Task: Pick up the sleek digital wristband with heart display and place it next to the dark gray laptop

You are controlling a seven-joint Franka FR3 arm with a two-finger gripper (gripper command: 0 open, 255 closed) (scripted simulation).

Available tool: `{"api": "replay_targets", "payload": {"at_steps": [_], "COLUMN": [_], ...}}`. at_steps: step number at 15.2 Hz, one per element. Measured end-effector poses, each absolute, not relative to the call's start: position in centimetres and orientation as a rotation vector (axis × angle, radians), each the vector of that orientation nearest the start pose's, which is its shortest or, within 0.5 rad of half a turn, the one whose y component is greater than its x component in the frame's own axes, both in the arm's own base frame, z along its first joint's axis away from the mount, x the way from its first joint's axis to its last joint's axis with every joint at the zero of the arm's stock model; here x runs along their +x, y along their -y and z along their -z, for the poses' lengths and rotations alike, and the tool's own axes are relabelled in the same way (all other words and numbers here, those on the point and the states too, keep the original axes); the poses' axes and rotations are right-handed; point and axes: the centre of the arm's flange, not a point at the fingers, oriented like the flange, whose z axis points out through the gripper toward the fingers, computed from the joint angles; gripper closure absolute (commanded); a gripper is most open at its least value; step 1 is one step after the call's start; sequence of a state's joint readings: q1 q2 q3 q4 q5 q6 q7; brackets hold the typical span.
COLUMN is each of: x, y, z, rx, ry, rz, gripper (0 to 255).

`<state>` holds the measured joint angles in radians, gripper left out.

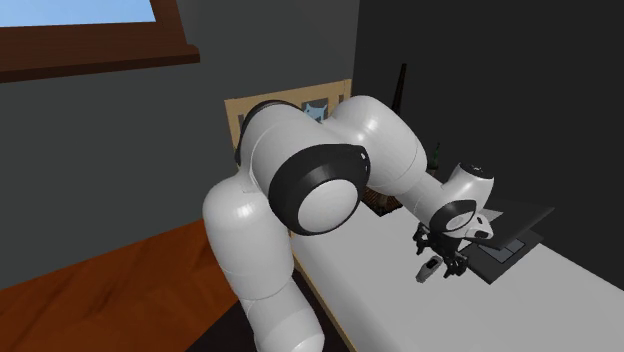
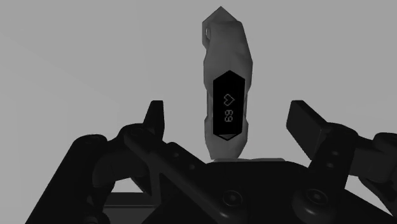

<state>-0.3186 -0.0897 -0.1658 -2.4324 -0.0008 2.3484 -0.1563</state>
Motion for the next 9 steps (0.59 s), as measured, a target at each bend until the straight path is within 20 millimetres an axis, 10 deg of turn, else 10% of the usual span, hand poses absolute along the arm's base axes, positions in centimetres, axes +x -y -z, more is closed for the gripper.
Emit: {"api": "replay_targets", "payload": {"at_steps": [9], "x": [42.0], "y": [22.1], "z": [-38.9], "rx": [-3.088], "ry": [-0.509], "rz": [0.014], "gripper": [0]}}
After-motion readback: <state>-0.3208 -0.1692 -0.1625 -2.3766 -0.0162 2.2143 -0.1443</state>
